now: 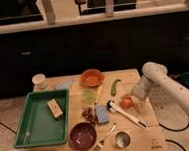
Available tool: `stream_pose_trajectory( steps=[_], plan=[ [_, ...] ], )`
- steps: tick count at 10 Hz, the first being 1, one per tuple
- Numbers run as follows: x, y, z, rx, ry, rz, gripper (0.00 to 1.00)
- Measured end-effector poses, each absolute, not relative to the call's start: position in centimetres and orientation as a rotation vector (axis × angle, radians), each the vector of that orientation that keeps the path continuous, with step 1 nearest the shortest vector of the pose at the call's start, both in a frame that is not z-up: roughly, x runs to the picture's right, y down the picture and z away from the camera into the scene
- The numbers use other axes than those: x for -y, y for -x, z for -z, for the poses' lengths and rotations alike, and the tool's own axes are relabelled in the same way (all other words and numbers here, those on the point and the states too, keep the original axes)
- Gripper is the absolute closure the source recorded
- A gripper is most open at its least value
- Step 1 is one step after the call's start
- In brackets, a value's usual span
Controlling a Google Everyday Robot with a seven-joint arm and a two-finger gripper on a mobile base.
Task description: Place apple in purple bowl
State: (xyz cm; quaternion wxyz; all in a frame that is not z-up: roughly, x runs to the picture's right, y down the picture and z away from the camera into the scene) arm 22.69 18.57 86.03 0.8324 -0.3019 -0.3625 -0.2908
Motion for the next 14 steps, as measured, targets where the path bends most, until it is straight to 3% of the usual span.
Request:
stream_pose_trajectory(
  steps=[3,6,10,12,14],
  plan=[
    [-18.2,-22.23,-85.84,0.766,0.626,0.626,0.21],
    [-18.24,-22.12,-85.61,0.768,0.621,0.637,0.48],
    [-18.4,-22.04,-85.63,0.785,0.616,0.646,0.92],
    [-18.51,-22.1,-85.55,0.787,0.616,0.648,1.0],
    [-18.59,-22.17,-85.5,0.785,0.611,0.647,1.0]
  ],
)
